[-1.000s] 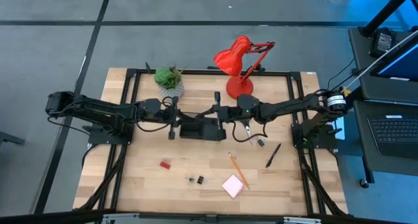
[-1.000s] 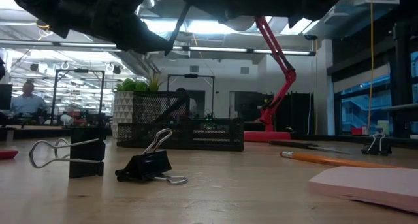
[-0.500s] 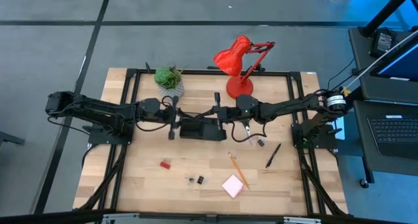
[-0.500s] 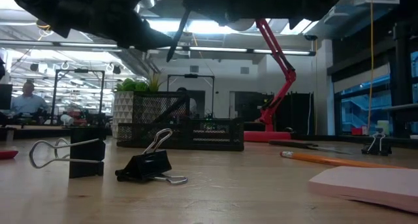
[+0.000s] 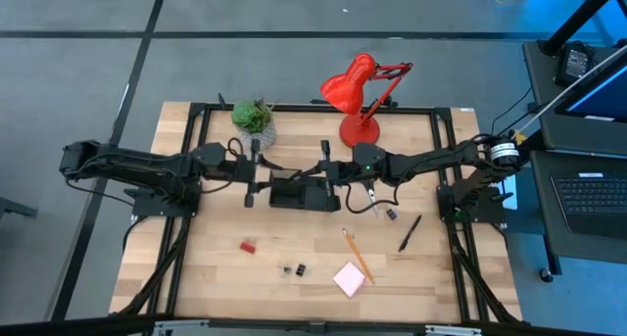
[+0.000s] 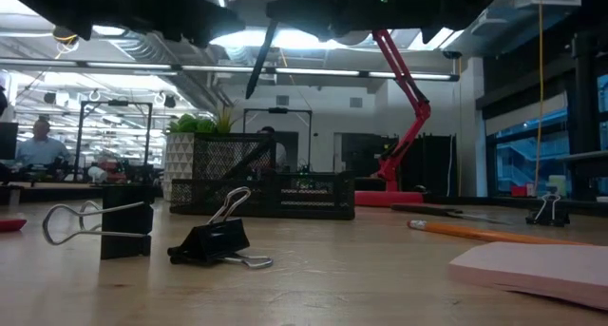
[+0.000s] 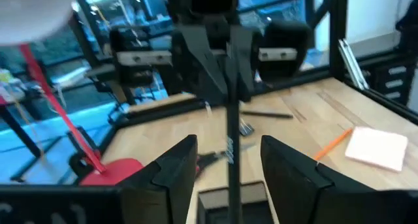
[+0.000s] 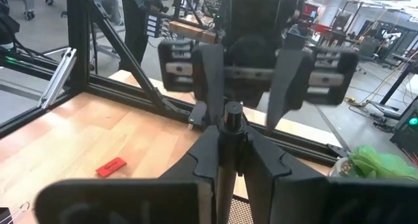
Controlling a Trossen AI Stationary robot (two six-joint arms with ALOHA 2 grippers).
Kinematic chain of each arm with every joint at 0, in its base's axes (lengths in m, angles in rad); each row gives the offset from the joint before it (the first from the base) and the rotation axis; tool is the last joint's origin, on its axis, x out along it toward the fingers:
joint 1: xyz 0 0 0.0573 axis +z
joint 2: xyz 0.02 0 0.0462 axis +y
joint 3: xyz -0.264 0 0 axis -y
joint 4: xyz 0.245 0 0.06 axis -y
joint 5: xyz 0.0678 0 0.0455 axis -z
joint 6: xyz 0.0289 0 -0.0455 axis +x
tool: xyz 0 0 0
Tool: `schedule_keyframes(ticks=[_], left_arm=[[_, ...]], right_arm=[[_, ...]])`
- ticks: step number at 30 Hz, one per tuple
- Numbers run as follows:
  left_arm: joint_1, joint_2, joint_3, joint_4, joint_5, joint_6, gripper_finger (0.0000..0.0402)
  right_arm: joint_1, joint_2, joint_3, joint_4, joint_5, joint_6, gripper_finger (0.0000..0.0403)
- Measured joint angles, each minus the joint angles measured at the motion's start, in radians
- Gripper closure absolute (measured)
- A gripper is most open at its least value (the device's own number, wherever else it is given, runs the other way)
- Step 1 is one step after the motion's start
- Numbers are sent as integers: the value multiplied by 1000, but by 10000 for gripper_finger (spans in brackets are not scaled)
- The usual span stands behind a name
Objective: Pick and place office supplies into organizer
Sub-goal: Put the left black pen into the black desk organizer
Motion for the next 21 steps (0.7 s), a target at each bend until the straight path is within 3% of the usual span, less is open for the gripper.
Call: schedule_keyframes(ticks=[7, 21], left_arm=[[0, -24, 0, -27, -7, 1, 243], [0, -22, 0, -111, -52, 1, 246]], right_arm=[[-28, 29, 0, 0, 0, 7, 359], [-85, 167, 0, 165, -62, 145, 354]])
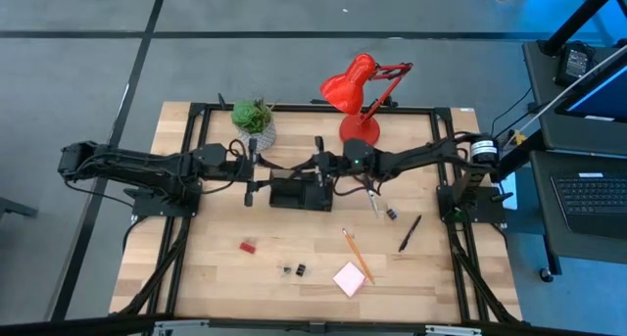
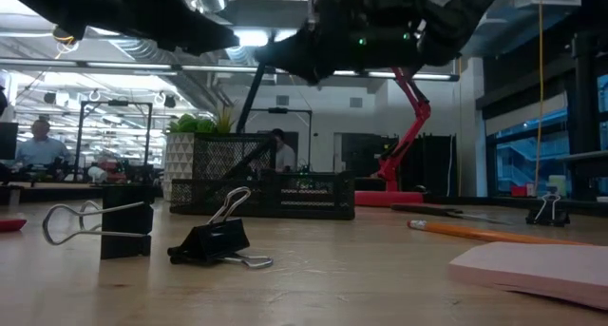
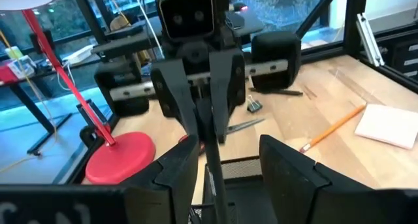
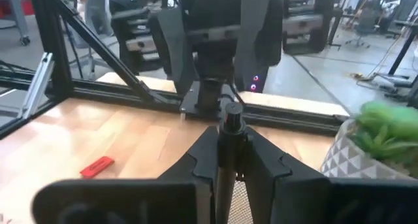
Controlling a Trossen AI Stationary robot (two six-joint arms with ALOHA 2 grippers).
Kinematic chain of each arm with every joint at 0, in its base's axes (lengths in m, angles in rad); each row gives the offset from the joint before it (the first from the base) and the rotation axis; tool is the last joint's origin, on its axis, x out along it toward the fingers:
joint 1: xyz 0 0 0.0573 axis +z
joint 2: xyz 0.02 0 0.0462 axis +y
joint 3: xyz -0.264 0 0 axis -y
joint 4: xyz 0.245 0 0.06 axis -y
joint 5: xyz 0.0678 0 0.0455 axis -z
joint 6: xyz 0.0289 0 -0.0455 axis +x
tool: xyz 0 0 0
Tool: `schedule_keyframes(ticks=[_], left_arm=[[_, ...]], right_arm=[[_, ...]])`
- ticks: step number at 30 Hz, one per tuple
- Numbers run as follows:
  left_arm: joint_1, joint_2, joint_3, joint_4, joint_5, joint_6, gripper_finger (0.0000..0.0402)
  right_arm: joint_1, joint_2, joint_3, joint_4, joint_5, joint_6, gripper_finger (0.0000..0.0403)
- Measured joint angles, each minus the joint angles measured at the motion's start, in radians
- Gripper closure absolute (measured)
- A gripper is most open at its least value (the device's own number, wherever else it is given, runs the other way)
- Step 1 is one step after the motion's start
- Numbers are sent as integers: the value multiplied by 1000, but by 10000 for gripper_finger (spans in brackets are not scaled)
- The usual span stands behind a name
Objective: Pick and place office supplies into organizer
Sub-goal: Put the left black pen into the black desk organizer
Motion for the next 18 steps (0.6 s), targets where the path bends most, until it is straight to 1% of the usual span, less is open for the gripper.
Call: schedule_keyframes(ticks=[8, 18], left_arm=[[0, 0, 0, -2, 0, -2, 249], [0, 0, 0, -4, 0, -2, 251]], right_arm=[[0, 90, 0, 54, 0, 20, 352], [0, 138, 0, 64, 19, 28, 350]])
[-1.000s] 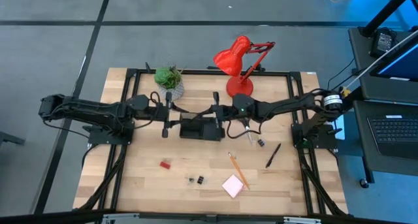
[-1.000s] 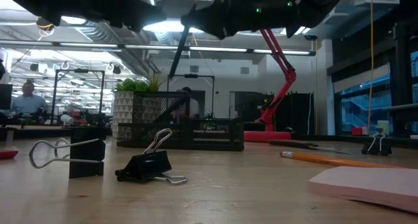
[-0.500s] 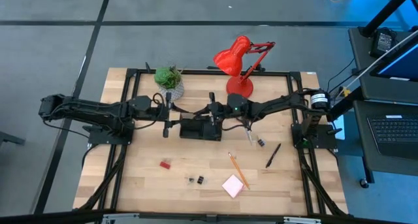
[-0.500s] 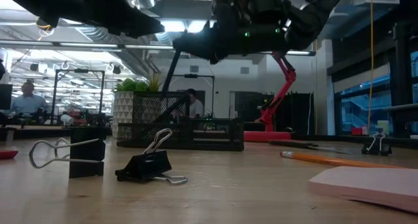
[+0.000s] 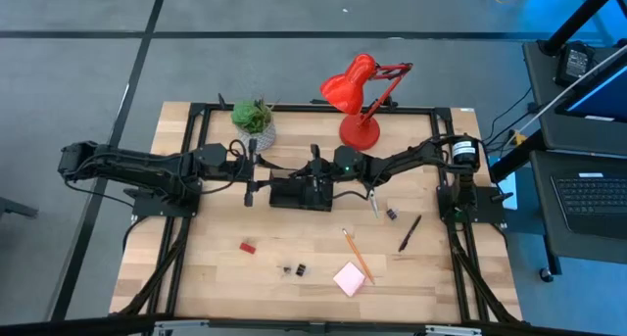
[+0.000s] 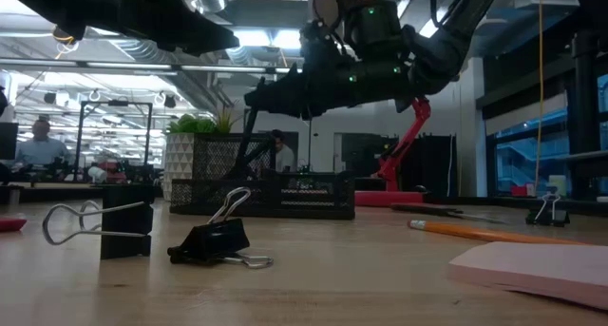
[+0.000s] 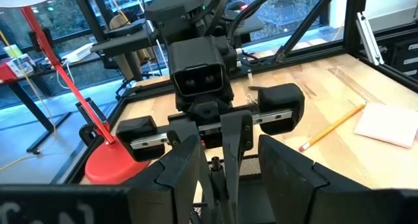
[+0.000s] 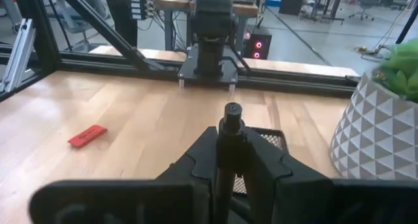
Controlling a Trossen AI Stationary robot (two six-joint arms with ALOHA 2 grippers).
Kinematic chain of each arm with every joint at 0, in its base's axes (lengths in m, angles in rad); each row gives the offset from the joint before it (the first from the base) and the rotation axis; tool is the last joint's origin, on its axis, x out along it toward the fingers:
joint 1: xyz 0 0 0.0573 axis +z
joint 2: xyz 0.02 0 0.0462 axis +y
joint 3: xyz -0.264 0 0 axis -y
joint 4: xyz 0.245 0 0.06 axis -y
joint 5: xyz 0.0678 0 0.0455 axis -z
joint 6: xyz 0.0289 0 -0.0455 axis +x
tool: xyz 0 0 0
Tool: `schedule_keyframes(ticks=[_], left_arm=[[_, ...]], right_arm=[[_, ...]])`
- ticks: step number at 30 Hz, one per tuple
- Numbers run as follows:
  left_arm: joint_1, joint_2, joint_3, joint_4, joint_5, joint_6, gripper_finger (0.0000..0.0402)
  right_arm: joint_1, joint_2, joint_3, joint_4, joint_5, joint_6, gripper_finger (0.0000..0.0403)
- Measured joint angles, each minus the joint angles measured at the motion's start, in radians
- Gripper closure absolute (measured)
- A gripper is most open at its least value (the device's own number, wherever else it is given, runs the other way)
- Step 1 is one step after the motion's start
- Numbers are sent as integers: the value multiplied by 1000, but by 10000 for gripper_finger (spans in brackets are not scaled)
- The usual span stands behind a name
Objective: Pick and place office supplies into organizer
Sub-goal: Put the left black pen into the black desk organizer, then put the red eraser into the black desk organizer
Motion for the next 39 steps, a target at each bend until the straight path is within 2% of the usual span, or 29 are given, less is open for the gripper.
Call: schedule_keyframes(ticks=[9, 29, 33, 39], left_arm=[[0, 0, 0, -20, 0, -24, 252], [0, 0, 0, -30, 0, -25, 252], [0, 0, 0, -34, 0, -24, 252], [0, 0, 0, -39, 0, -24, 252]], right_arm=[[0, 46, 0, 5, 54, 10, 350], [-9, 73, 1, 15, 53, 12, 347], [-9, 73, 1, 11, 53, 10, 324], [-9, 74, 1, 11, 50, 11, 265]])
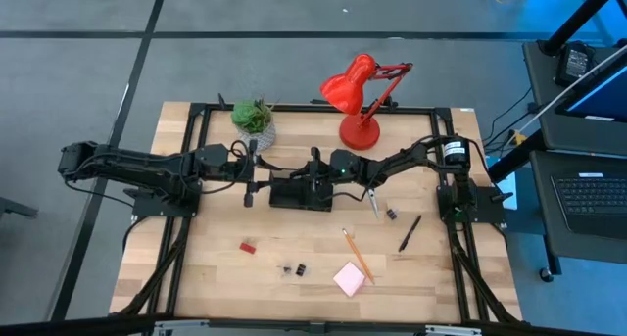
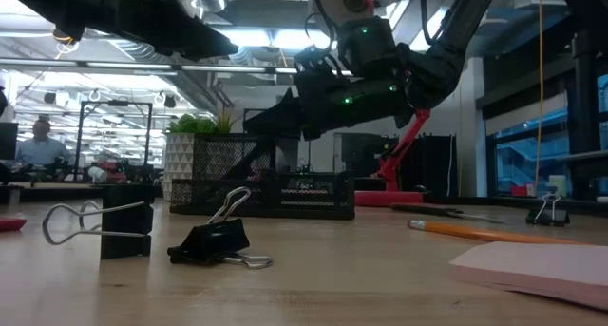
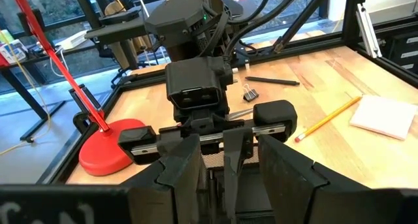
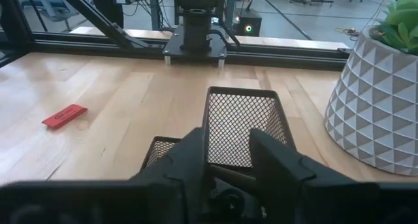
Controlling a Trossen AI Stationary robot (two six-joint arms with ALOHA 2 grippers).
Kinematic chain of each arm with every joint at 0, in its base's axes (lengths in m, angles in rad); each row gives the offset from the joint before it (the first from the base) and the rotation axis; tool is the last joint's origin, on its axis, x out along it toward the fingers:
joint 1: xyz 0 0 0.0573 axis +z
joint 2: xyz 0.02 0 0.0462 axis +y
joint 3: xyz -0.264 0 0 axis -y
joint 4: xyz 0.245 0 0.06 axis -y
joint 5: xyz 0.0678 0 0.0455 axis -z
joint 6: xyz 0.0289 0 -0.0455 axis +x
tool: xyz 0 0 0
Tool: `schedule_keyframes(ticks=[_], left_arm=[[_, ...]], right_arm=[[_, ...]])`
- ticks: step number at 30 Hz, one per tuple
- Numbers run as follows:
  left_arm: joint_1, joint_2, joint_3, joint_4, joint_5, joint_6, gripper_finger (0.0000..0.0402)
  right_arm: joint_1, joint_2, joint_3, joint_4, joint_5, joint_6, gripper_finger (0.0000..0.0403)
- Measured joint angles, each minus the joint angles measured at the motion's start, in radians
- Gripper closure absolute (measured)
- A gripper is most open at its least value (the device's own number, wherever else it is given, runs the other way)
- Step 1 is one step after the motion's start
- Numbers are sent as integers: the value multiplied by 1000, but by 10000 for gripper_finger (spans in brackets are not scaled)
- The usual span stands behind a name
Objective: Pick and place office supplies into organizer
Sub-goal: Put the red eraser into the black desk organizer
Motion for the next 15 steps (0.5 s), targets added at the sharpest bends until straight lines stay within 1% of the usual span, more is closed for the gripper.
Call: schedule_keyframes(ticks=[3, 6, 10, 15], left_arm=[[0, 0, 0, 0, 0, 0, 252], [0, 0, 0, 0, 0, -1, 252], [0, 0, 0, -4, 0, -2, 252], [0, 0, 0, -8, 0, -2, 252]], right_arm=[[0, 0, 0, 0, 1, 0, 240], [-1, -4, 0, -6, 2, 1, 223], [-3, -42, -2, -55, 7, 2, 215], [-5, -128, -3, -178, 8, -1, 215]])
